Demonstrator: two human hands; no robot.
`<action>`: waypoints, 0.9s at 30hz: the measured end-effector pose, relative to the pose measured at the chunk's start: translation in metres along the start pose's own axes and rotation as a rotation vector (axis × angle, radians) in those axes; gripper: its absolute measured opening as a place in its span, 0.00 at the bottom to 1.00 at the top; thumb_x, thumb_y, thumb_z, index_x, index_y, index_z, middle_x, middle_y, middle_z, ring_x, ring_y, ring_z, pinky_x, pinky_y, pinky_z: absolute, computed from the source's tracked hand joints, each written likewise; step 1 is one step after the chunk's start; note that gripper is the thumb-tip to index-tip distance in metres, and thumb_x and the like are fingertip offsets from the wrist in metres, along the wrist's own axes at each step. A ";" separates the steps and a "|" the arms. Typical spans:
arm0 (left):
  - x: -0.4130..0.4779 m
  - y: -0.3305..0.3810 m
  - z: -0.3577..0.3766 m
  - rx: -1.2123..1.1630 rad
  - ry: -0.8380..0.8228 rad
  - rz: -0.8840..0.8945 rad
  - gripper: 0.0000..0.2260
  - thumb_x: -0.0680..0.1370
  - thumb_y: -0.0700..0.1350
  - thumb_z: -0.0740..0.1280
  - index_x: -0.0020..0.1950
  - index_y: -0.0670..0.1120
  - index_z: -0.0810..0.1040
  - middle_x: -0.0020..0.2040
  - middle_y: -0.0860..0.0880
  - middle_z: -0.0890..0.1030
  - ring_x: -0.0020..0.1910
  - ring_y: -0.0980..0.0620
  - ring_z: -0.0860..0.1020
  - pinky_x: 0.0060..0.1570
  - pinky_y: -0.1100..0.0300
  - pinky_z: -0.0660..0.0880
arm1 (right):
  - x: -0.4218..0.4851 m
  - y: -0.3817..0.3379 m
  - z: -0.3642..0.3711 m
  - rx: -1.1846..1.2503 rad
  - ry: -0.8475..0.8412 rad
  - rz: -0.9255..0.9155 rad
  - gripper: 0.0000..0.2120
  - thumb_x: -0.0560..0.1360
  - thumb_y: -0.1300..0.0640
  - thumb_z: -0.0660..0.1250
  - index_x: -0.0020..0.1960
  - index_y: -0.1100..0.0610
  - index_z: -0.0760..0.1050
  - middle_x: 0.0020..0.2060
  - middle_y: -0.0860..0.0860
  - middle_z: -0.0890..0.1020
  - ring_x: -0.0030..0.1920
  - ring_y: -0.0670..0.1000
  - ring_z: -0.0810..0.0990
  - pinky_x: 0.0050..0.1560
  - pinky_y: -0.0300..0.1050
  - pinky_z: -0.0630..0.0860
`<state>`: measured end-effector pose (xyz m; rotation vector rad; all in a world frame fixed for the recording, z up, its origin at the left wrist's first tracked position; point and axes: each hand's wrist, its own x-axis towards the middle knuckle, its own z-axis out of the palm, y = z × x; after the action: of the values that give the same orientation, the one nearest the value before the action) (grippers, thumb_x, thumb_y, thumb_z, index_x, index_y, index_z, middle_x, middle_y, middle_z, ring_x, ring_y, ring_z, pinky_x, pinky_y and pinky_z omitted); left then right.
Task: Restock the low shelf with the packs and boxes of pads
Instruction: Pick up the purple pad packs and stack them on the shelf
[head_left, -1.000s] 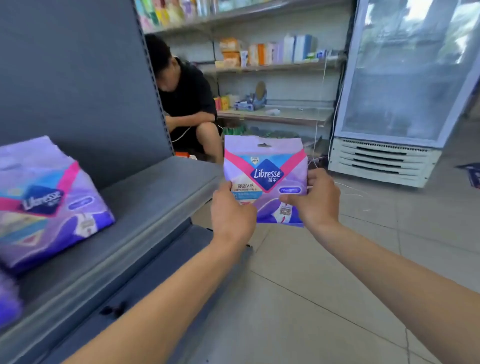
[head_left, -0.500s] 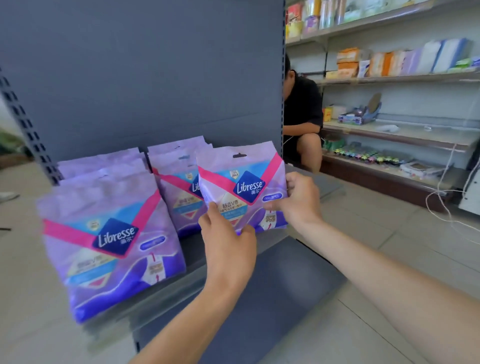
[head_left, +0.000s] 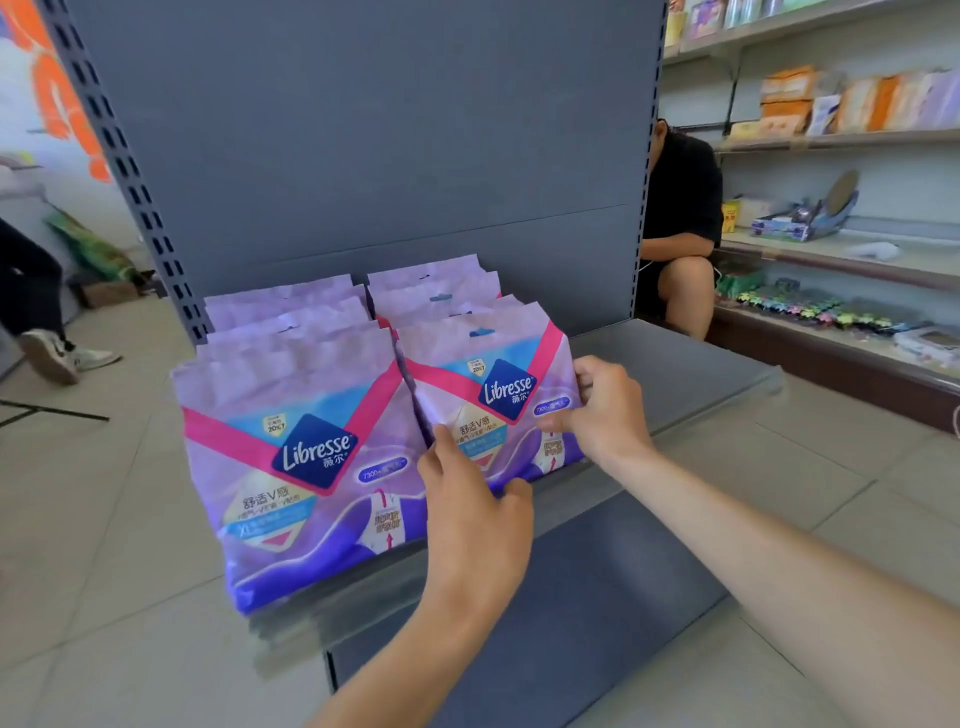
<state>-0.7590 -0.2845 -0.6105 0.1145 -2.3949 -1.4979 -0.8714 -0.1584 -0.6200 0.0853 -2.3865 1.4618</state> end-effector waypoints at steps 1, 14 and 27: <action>-0.001 -0.001 0.000 0.009 -0.010 0.018 0.28 0.75 0.37 0.63 0.74 0.49 0.58 0.63 0.51 0.65 0.54 0.57 0.67 0.45 0.72 0.65 | 0.001 0.001 0.001 -0.004 -0.003 0.002 0.17 0.66 0.55 0.78 0.49 0.54 0.73 0.50 0.51 0.83 0.46 0.47 0.82 0.37 0.35 0.77; -0.007 -0.004 -0.005 0.456 -0.151 0.256 0.35 0.77 0.43 0.62 0.78 0.47 0.45 0.73 0.50 0.53 0.74 0.50 0.54 0.71 0.60 0.57 | 0.012 0.000 0.024 -0.020 0.034 -0.003 0.19 0.65 0.55 0.79 0.49 0.58 0.73 0.49 0.54 0.83 0.45 0.49 0.82 0.37 0.34 0.75; -0.005 0.008 -0.001 0.534 -0.146 0.315 0.25 0.76 0.43 0.61 0.72 0.45 0.59 0.69 0.47 0.62 0.70 0.47 0.61 0.67 0.60 0.60 | -0.012 -0.014 -0.007 -0.333 0.007 -0.004 0.29 0.67 0.49 0.77 0.61 0.60 0.69 0.57 0.55 0.75 0.58 0.54 0.76 0.49 0.43 0.72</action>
<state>-0.7530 -0.2800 -0.6039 -0.2510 -2.7140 -0.7313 -0.8557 -0.1598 -0.6091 0.0035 -2.5844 1.0412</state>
